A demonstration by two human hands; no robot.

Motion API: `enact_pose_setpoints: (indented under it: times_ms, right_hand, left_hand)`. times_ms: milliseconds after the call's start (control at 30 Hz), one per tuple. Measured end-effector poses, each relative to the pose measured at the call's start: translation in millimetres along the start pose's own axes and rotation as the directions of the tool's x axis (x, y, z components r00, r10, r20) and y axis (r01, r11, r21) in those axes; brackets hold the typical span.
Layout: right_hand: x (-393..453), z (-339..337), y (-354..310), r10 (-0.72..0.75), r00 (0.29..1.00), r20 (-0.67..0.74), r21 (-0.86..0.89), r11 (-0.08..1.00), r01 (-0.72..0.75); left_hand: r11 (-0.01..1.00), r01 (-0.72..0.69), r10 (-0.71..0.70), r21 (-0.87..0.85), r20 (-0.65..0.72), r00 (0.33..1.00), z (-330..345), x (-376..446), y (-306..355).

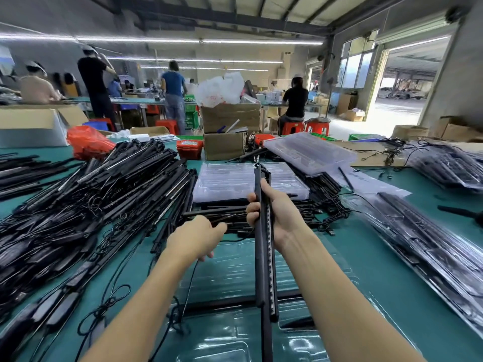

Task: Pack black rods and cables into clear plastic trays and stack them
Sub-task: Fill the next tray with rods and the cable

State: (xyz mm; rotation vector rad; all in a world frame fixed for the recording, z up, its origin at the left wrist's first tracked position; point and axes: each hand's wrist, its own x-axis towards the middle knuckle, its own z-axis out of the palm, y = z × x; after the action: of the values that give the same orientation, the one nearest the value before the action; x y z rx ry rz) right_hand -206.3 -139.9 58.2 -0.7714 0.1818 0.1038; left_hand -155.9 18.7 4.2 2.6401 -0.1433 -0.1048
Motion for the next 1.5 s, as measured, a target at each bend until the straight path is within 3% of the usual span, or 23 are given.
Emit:
enact_pose_setpoints:
  times_ms: [133,267,400,700,800,867,900,967,1033,1067,1133,1267,1400,1500]
  right_hand:
    - [0,-2,-1,0.002,1.0,0.012,-0.005,1.0,-0.002]
    - [0,-2,1,-0.007,1.0,0.025,-0.015,1.0,0.007]
    - [1,-4,5,-0.013,0.998,0.062,-0.067,0.998,0.017]
    - [0,-7,10,-0.004,0.994,0.109,-0.177,0.984,0.023]
    - [-1,-5,7,0.004,0.991,0.136,-0.14,0.99,0.015]
    - [-2,-3,6,0.005,0.984,0.176,-0.12,0.993,0.016]
    - [-3,-2,5,0.001,0.979,0.204,-0.119,0.993,0.024]
    - [-7,3,3,-0.001,0.964,0.265,-0.124,0.992,0.035]
    - [-12,8,2,-0.008,0.949,0.314,-0.097,0.994,0.041]
    - [-14,9,1,-0.023,0.944,0.331,-0.089,0.995,0.055]
    - [-18,14,-2,-0.045,0.938,0.343,-0.135,0.986,0.096]
    - [-29,27,-9,-0.128,0.898,0.42,-0.138,0.97,0.202]
    - [-38,34,-18,-0.208,0.859,0.467,-0.207,0.919,0.335]
    - [-38,32,-16,-0.219,0.877,0.428,-0.338,0.861,0.38]
  left_hand:
    - [0.995,-0.057,0.037,0.077,0.25,0.968,8,9,-14]
    - [0.895,-0.259,0.037,0.364,0.518,0.855,10,6,-15]
    - [0.884,-0.305,0.058,0.355,0.565,0.823,22,7,-22]
    - [0.922,-0.283,0.166,0.265,0.39,0.906,43,21,-32]
    - [0.921,-0.263,0.141,0.286,0.383,0.913,39,18,-29]
    - [0.912,-0.295,0.197,0.284,0.326,0.924,32,14,-19]
    - [0.922,-0.327,0.267,0.206,0.271,0.925,26,12,-13]
    - [0.926,-0.354,0.373,-0.128,0.177,0.911,6,2,-1]
    - [0.847,-0.258,0.396,-0.465,0.226,0.89,-19,-12,9]
    - [0.798,-0.222,0.421,-0.56,0.255,0.87,-31,-18,11]
    - [0.7,-0.241,0.476,-0.672,0.188,0.859,-48,-30,19]
    - [0.613,-0.38,0.442,-0.693,-0.098,0.892,-64,-46,40]
    - [0.484,-0.58,0.38,-0.655,-0.439,0.814,-73,-52,58]
    - [0.412,-0.629,0.345,-0.659,-0.526,0.777,-88,-54,71]
